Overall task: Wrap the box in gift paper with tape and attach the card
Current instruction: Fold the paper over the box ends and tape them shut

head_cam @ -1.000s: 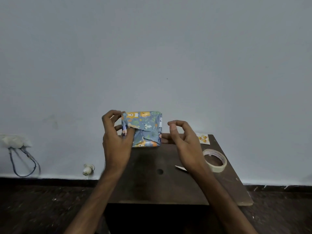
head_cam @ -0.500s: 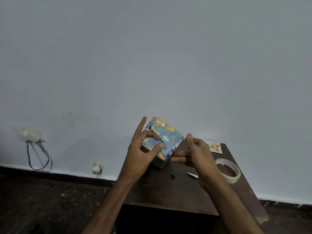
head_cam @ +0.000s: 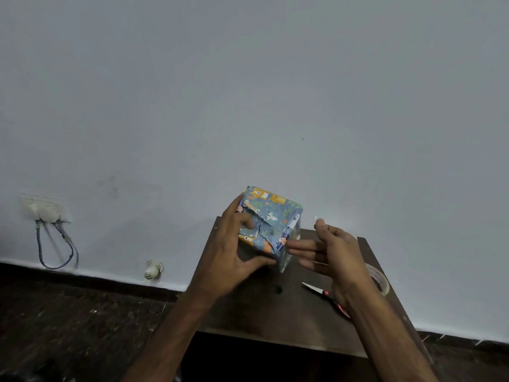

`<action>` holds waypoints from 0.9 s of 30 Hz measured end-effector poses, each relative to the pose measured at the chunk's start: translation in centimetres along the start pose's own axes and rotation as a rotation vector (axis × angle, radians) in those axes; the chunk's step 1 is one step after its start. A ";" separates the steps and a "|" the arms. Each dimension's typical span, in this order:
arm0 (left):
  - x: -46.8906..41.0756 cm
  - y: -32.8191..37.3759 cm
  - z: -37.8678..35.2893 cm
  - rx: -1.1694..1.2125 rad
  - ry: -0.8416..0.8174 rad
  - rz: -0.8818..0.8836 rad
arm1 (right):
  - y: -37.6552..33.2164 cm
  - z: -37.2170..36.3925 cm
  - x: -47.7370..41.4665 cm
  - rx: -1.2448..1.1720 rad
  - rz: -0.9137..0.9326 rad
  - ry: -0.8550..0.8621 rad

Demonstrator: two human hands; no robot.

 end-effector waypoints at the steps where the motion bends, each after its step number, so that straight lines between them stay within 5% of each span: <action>1: -0.1 0.1 0.0 -0.017 0.010 -0.025 | 0.0 0.1 -0.1 -0.004 -0.001 -0.001; 9: -0.4 0.1 0.4 -0.013 0.065 0.013 | 1.1 0.7 -0.8 0.083 0.112 0.075; 14: -0.9 0.1 0.1 -0.081 0.031 0.018 | -1.2 0.4 -0.6 0.632 0.991 0.468; 18: -0.9 0.3 -0.3 -0.136 -0.010 -0.007 | -2.7 -1.3 -2.4 1.226 1.460 0.394; 27: -0.9 0.0 -0.3 -0.163 -0.015 -0.032 | -4.8 -1.5 -2.9 1.595 1.592 0.121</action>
Point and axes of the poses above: each hand's wrist, its own x-axis away from the middle knuckle, its own z-axis out of the back of the hand, y = z × x, the point moved 1 cm from there along -x, towards the middle knuckle, and after that the axes turned 13 degrees about -z, right-handed, at the moved point
